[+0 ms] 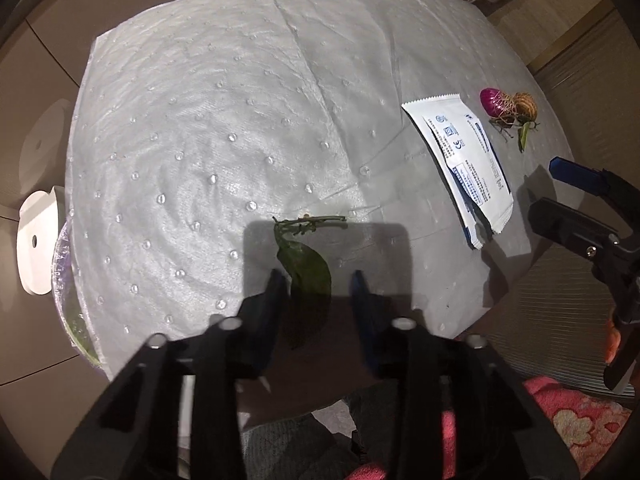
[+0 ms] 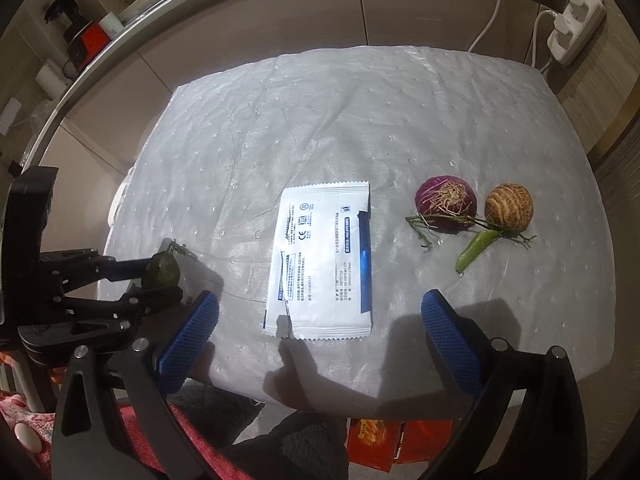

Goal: Collect trash
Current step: 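Lift the green leaf with the left tool while the right tool grasps the white sachet, then drop the leaf into the bin with the left tool while the right tool carries the sachet over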

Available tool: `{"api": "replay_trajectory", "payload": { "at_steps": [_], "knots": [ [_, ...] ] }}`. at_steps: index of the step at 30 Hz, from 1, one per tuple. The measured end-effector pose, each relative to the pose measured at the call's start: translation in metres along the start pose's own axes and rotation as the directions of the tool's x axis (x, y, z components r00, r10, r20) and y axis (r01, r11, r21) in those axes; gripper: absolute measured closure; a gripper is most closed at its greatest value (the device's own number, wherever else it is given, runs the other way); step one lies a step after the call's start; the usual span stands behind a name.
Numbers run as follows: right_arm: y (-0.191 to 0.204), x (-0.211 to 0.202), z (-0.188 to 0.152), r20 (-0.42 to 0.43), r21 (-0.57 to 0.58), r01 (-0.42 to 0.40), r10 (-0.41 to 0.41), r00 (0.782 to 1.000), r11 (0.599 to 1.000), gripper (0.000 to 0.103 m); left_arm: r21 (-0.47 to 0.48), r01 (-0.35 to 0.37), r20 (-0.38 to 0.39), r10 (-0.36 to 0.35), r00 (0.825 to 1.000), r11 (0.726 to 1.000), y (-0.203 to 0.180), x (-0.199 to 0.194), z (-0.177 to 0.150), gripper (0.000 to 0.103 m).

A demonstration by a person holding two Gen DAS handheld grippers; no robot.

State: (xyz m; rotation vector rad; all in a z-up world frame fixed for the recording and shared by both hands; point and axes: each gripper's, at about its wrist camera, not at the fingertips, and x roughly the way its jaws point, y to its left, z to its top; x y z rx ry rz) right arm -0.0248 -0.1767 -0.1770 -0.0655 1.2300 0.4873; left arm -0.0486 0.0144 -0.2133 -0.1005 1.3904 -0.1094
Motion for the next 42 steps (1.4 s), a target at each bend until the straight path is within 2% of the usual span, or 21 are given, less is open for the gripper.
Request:
{"api": "replay_trajectory", "payload": {
  "at_steps": [1,2,7,13,17,20,23,25,27,29,31,34,38,42],
  "knots": [
    [-0.002,0.000,0.000,0.001,0.002,0.001,-0.001,1.000,1.000,0.002,-0.001,0.017,0.005,-0.017,1.000,1.000,0.000,-0.001,0.001,0.094],
    [-0.003,-0.001,0.000,0.005,0.004,0.000,0.000,1.000,1.000,0.002,-0.011,0.040,-0.005,-0.040,0.999,0.999,0.002,0.000,0.001,0.096],
    [-0.002,0.000,0.003,0.013,-0.007,-0.010,0.010,1.000,1.000,0.002,-0.049,0.056,0.027,-0.055,0.998,0.997,0.015,-0.013,0.000,0.098],
    [0.010,0.017,0.008,0.007,-0.008,-0.042,0.042,0.999,0.999,0.003,-0.047,0.046,0.114,-0.041,0.993,0.998,0.027,-0.047,0.001,0.098],
    [0.017,0.033,0.011,-0.001,0.021,-0.001,0.001,1.000,1.000,0.004,-0.075,0.046,0.153,-0.034,0.988,0.996,0.044,-0.070,-0.001,0.098],
    [0.025,0.046,0.012,-0.024,0.005,0.051,-0.050,0.998,0.999,0.012,-0.098,0.047,0.176,-0.029,0.984,0.994,0.055,-0.082,-0.001,0.098],
    [0.037,0.054,0.012,-0.029,-0.039,0.123,-0.124,0.992,0.992,0.025,-0.123,0.051,0.191,-0.027,0.981,0.991,0.073,-0.095,-0.005,0.098],
    [0.047,0.055,0.012,-0.026,-0.080,0.184,-0.187,0.982,0.980,0.042,-0.135,0.055,0.200,-0.027,0.979,0.989,0.083,-0.101,-0.008,0.098],
    [0.049,0.054,0.014,-0.025,-0.070,0.189,-0.191,0.981,0.979,0.055,-0.144,0.053,0.209,-0.022,0.978,0.988,0.094,-0.106,-0.011,0.098],
    [0.050,0.053,0.016,-0.031,-0.053,0.187,-0.189,0.981,0.981,0.060,-0.156,0.051,0.213,-0.017,0.977,0.986,0.104,-0.109,-0.013,0.098],
    [0.049,0.051,0.017,-0.032,-0.032,0.168,-0.169,0.985,0.985,0.070,-0.166,0.054,0.216,-0.018,0.976,0.985,0.115,-0.110,-0.016,0.098],
    [0.047,0.045,0.019,-0.023,0.011,0.130,-0.129,0.991,0.991,0.074,-0.179,0.055,0.220,-0.014,0.975,0.982,0.132,-0.112,-0.021,0.098],
    [0.050,0.026,0.023,0.016,0.059,0.104,-0.105,0.994,0.993,0.074,-0.194,0.051,0.229,-0.005,0.973,0.980,0.156,-0.115,-0.027,0.098],
    [0.066,0.001,0.027,0.067,0.086,0.035,-0.040,0.997,0.996,0.074,-0.216,0.037,0.224,0.013,0.974,0.976,0.187,-0.113,-0.036,0.098]
  ]
}}
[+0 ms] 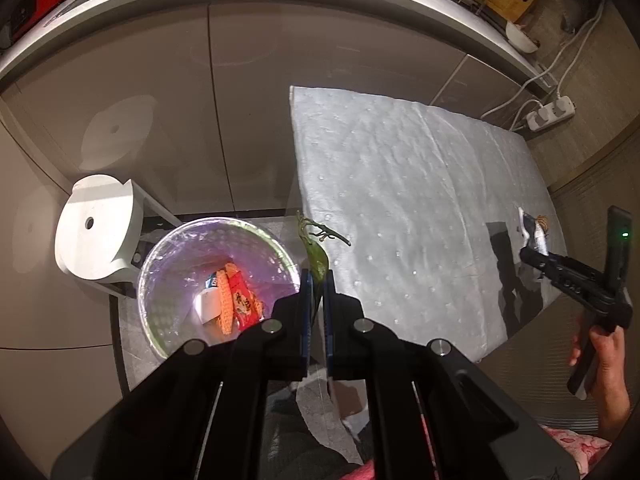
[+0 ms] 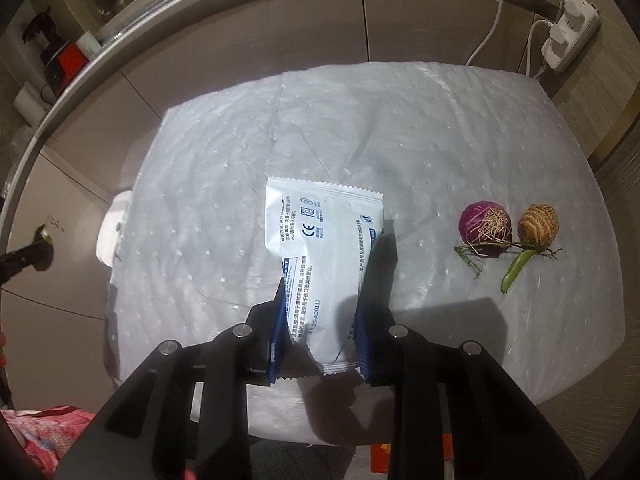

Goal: Collect trash
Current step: 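Drop the leaf into the bin with the left tool while the right tool carries the sachet over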

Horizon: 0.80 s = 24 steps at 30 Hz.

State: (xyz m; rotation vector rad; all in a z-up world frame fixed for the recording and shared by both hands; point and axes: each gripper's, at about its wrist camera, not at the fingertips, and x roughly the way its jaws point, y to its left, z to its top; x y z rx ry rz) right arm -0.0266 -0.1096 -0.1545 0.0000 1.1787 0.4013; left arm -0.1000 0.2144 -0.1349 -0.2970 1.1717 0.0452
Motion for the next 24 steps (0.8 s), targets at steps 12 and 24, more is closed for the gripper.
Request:
{"api": "replay_trajectory", "payload": {
  "at_steps": [12,24],
  "knots": [
    [0.108,-0.034,0.019,0.038,-0.086,-0.123,0.127,0.991,0.989,0.074,0.017,-0.055,-0.195,0.057,0.979,0.998,0.083,0.088,-0.034,0.098],
    [0.171,-0.026,0.010,-0.018,-0.167,-0.136,0.135,0.991,0.977,0.074,-0.001,-0.010,-0.260,0.010,0.966,1.000,0.110,0.118,-0.032,0.052]
  ]
}}
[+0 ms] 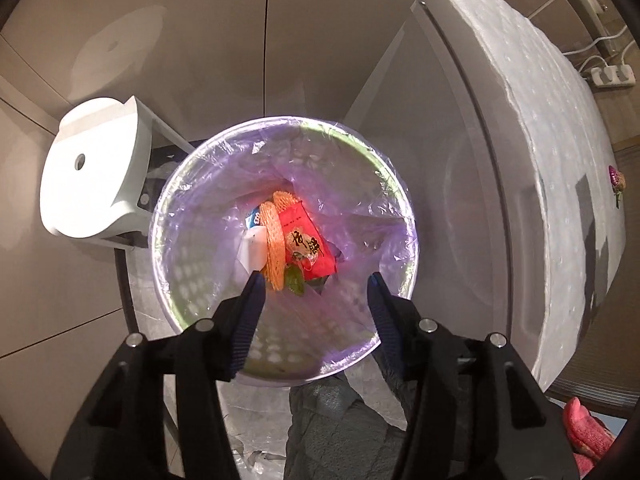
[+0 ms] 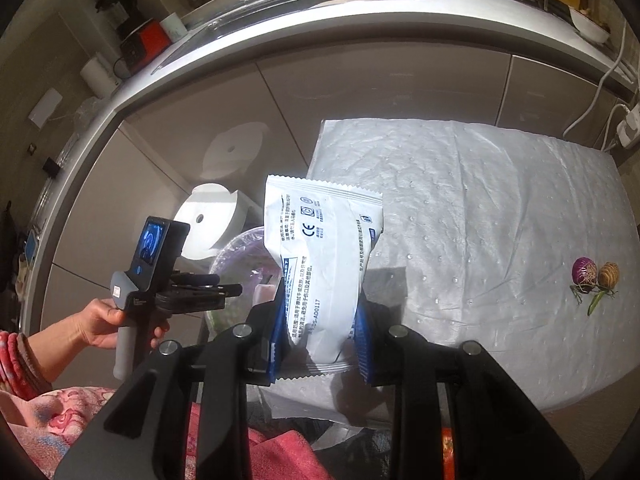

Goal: Collect trash
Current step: 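Drop the leaf into the bin with the left tool while the right tool carries the sachet over, then release the white sachet into the bin with the right tool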

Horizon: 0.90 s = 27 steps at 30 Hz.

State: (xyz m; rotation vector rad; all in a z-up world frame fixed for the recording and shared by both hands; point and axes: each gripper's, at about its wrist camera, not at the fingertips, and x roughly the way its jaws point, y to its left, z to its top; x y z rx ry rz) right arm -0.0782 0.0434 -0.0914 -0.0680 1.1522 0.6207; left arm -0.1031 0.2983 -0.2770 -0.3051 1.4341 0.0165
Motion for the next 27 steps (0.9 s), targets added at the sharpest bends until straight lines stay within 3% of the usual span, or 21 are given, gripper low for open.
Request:
{"api": "replay_trajectory", "payload": {
  "at_steps": [4,6,8,12,15,21,24,26,27],
  "knots": [
    [0.031,0.024,0.001,-0.044,-0.074,-0.043,0.040,0.998,0.996,0.074,-0.014,0.020,0.059,-0.019,0.998,1.000,0.007,-0.036,-0.003,0.052],
    [0.049,0.040,0.002,-0.071,-0.115,-0.076,0.068,0.995,0.990,0.074,-0.028,0.029,0.114,-0.025,0.993,0.999,0.012,-0.065,-0.007,0.047],
    [0.065,0.059,0.004,-0.106,-0.149,-0.111,0.096,0.990,0.983,0.074,-0.041,0.005,0.165,0.002,0.986,0.999,0.015,-0.098,-0.014,0.025],
    [0.098,0.107,0.006,-0.195,-0.211,-0.181,0.140,0.971,0.961,0.074,-0.079,-0.030,0.309,0.053,0.950,0.996,0.019,-0.162,-0.032,0.018],
    [0.118,0.146,0.003,-0.266,-0.239,-0.212,0.146,0.953,0.947,0.074,-0.121,-0.042,0.362,0.084,0.928,0.992,0.024,-0.194,-0.044,0.014],
    [0.135,0.212,-0.011,-0.370,-0.268,-0.196,0.087,0.925,0.943,0.072,-0.156,-0.104,0.407,0.159,0.899,0.982,0.027,-0.224,-0.066,0.009],
    [0.141,0.230,-0.018,-0.388,-0.299,-0.174,0.047,0.921,0.938,0.062,-0.170,-0.122,0.410,0.183,0.893,0.978,0.027,-0.229,-0.074,0.009],
    [0.144,0.235,-0.021,-0.396,-0.316,-0.171,0.033,0.917,0.933,0.046,-0.176,-0.123,0.414,0.187,0.891,0.977,0.027,-0.232,-0.079,0.008],
    [0.146,0.237,-0.021,-0.399,-0.323,-0.166,0.025,0.917,0.932,0.031,-0.179,-0.125,0.415,0.190,0.890,0.976,0.027,-0.233,-0.081,0.008]
  ]
}}
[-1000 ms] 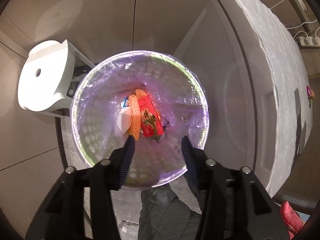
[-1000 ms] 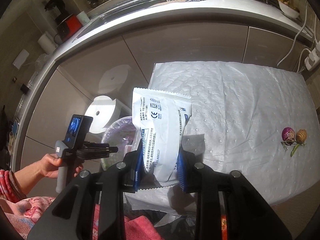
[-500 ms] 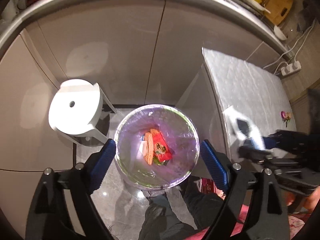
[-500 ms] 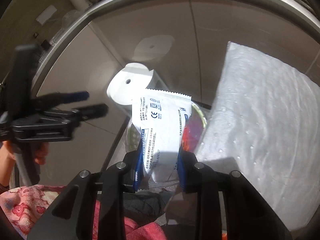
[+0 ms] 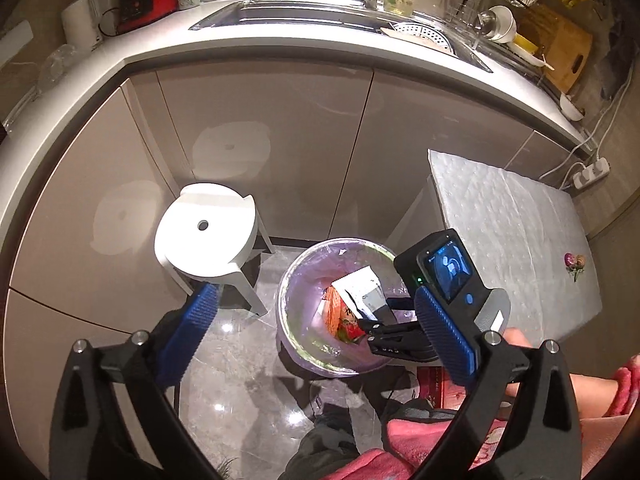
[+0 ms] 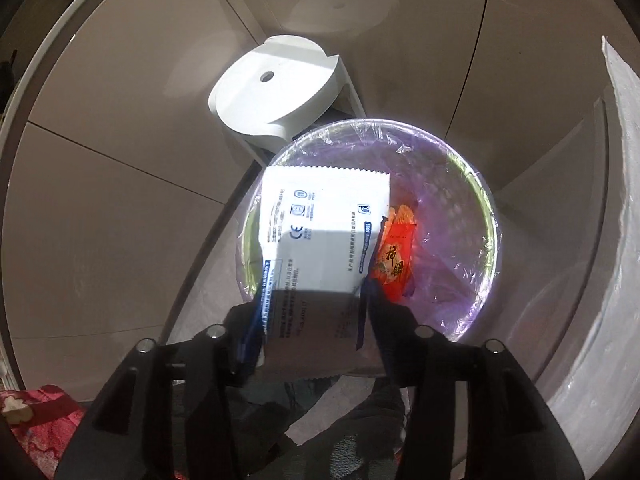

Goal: Collect trash
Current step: 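Release the white sachet into the bin with the right tool, then grasp the red onion with the left tool while the right tool grasps the brown taro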

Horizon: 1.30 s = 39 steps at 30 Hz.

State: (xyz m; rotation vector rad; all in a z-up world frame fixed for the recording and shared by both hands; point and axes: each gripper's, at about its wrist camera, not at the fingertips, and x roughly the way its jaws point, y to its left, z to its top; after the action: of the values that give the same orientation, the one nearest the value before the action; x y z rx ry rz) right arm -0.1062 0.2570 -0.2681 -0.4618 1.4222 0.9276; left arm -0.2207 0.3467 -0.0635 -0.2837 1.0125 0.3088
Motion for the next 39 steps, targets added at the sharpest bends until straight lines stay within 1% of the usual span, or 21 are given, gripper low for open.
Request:
{"api": "replay_trajectory", "payload": {
  "at_steps": [1,3,6,8,10,12,13,14,15,17,18,19,20,22,25,27,32,33,35,36,39],
  "knots": [
    [0.001,0.000,0.000,0.006,-0.005,0.014,-0.014,1.000,1.000,0.021,0.001,-0.002,0.002,0.002,1.000,1.000,0.000,-0.001,-0.001,0.008],
    [0.004,-0.004,0.001,0.018,-0.013,0.023,-0.022,1.000,1.000,0.016,0.005,-0.009,0.005,0.009,1.000,1.000,0.000,-0.002,-0.002,0.008],
    [0.001,-0.024,0.000,0.057,-0.012,0.011,-0.010,0.998,1.000,0.015,0.017,-0.006,0.009,0.006,1.000,1.000,-0.005,-0.004,0.000,0.008],
    [-0.003,-0.049,-0.002,0.115,-0.004,0.009,-0.008,0.993,1.000,0.014,0.027,0.007,0.016,-0.007,1.000,1.000,-0.012,-0.007,0.003,0.008],
    [-0.010,-0.081,-0.003,0.192,0.020,0.015,-0.019,0.981,1.000,0.009,0.043,0.029,0.028,-0.031,0.999,0.999,-0.020,-0.011,0.008,0.008],
    [-0.024,-0.120,-0.010,0.283,0.062,0.050,-0.066,0.957,0.997,0.003,0.066,0.058,0.046,-0.061,0.997,0.996,-0.033,-0.017,0.013,0.008],
    [-0.031,-0.139,-0.015,0.322,0.086,0.080,-0.103,0.941,0.993,0.002,0.081,0.067,0.058,-0.072,0.996,0.994,-0.041,-0.021,0.016,0.008],
    [-0.038,-0.157,-0.020,0.350,0.110,0.118,-0.150,0.925,0.987,0.002,0.097,0.080,0.071,-0.087,0.994,0.992,-0.049,-0.023,0.019,0.008],
    [-0.048,-0.175,-0.027,0.375,0.138,0.167,-0.208,0.903,0.976,0.002,0.111,0.095,0.079,-0.104,0.991,0.989,-0.058,-0.025,0.023,0.008],
    [-0.070,-0.203,-0.039,0.398,0.196,0.253,-0.312,0.863,0.948,0.002,0.139,0.125,0.084,-0.137,0.987,0.982,-0.078,-0.026,0.029,0.008],
    [-0.082,-0.216,-0.048,0.405,0.230,0.286,-0.359,0.841,0.930,0.002,0.152,0.138,0.082,-0.151,0.985,0.979,-0.089,-0.025,0.032,0.008],
    [-0.097,-0.228,-0.058,0.407,0.266,0.307,-0.395,0.824,0.914,0.002,0.166,0.150,0.079,-0.165,0.983,0.975,-0.100,-0.024,0.035,0.008],
    [-0.112,-0.240,-0.069,0.407,0.307,0.313,-0.421,0.811,0.899,0.002,0.182,0.164,0.076,-0.180,0.981,0.970,-0.113,-0.022,0.037,0.008],
    [-0.147,-0.257,-0.093,0.406,0.389,0.290,-0.445,0.798,0.875,0.002,0.218,0.195,0.062,-0.213,0.975,0.956,-0.142,-0.016,0.040,0.008],
    [-0.200,-0.277,-0.137,0.407,0.502,0.222,-0.455,0.792,0.836,0.002,0.281,0.243,0.036,-0.263,0.964,0.928,-0.190,-0.005,0.043,0.008],
    [-0.234,-0.287,-0.168,0.393,0.563,0.197,-0.470,0.790,0.803,0.002,0.324,0.270,0.014,-0.290,0.957,0.907,-0.224,0.004,0.043,0.008],
    [-0.306,-0.291,-0.236,0.343,0.668,0.156,-0.488,0.803,0.727,0.002,0.397,0.337,-0.043,-0.349,0.936,0.854,-0.304,0.026,0.037,0.008],
    [-0.319,-0.290,-0.248,0.338,0.681,0.150,-0.489,0.804,0.717,0.002,0.412,0.339,-0.050,-0.350,0.935,0.846,-0.319,0.030,0.035,0.008],
    [-0.340,-0.288,-0.267,0.327,0.695,0.143,-0.487,0.810,0.705,0.002,0.437,0.345,-0.072,-0.351,0.934,0.830,-0.345,0.039,0.032,0.008],
    [-0.350,-0.285,-0.273,0.325,0.694,0.140,-0.481,0.814,0.706,0.002,0.442,0.352,-0.085,-0.353,0.932,0.825,-0.357,0.043,0.032,0.008],
    [-0.377,-0.272,-0.286,0.296,0.685,0.153,-0.464,0.835,0.712,0.003,0.430,0.373,-0.122,-0.356,0.926,0.822,-0.381,0.052,0.029,0.008]
  ]
}}
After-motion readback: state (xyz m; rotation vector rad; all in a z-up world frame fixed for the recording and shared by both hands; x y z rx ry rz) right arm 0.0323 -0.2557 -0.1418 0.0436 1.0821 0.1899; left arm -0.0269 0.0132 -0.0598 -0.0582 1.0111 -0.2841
